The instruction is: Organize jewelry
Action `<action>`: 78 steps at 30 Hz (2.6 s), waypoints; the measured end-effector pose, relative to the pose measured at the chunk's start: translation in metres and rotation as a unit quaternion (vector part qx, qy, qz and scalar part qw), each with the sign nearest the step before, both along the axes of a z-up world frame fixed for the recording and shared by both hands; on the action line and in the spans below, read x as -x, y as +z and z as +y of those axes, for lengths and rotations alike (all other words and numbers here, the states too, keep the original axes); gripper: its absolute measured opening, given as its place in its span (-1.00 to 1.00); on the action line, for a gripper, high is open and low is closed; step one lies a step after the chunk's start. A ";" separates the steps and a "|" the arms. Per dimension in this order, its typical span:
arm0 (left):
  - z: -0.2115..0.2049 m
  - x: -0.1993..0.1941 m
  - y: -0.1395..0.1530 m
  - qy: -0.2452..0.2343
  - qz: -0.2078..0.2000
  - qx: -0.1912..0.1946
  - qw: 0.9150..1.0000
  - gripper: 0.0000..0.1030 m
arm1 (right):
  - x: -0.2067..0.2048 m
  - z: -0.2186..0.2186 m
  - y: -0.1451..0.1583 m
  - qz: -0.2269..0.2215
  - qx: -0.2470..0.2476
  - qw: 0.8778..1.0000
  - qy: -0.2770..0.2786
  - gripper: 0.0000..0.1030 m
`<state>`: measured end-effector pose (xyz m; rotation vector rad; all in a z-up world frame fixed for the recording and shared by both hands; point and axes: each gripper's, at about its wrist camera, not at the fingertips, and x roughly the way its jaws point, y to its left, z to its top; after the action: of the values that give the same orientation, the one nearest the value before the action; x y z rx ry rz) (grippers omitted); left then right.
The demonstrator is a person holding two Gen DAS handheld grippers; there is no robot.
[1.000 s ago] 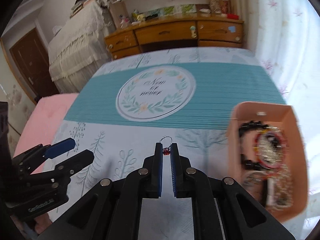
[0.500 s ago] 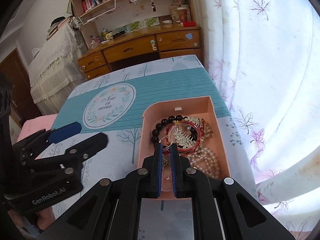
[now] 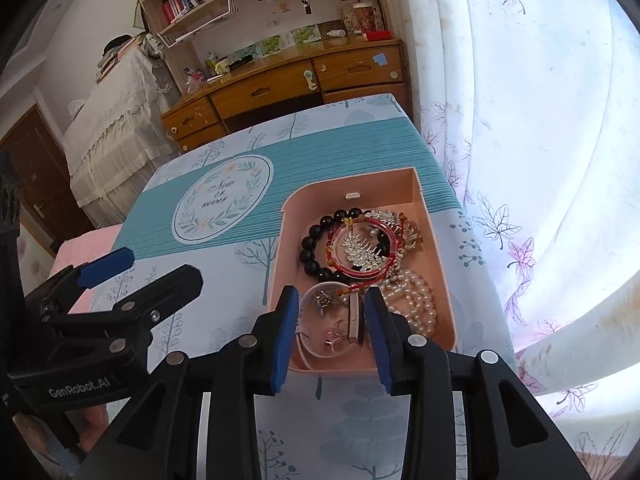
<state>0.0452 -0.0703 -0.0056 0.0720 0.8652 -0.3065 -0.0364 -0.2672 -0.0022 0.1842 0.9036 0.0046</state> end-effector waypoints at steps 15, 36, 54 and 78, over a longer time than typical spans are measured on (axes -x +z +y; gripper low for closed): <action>0.076 0.060 0.050 0.086 -0.035 -0.024 0.995 0.96 | 0.005 0.076 0.042 0.005 0.013 1.000 0.024 0.21; 0.077 0.083 0.045 0.118 -0.035 -0.036 0.992 0.96 | 0.036 0.092 0.046 0.007 0.063 0.998 -0.003 0.36; 0.079 0.087 0.046 0.126 -0.036 -0.034 0.991 0.96 | 0.042 0.093 0.048 0.009 0.066 0.998 -0.006 0.36; 0.081 0.087 0.042 0.125 -0.029 -0.029 0.991 0.96 | 0.043 0.094 0.047 0.013 0.065 0.998 -0.008 0.36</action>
<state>-0.0419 0.0107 0.0360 0.0250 0.8163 -0.0452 -0.0797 -0.1732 0.0445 0.0702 0.9254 -0.0707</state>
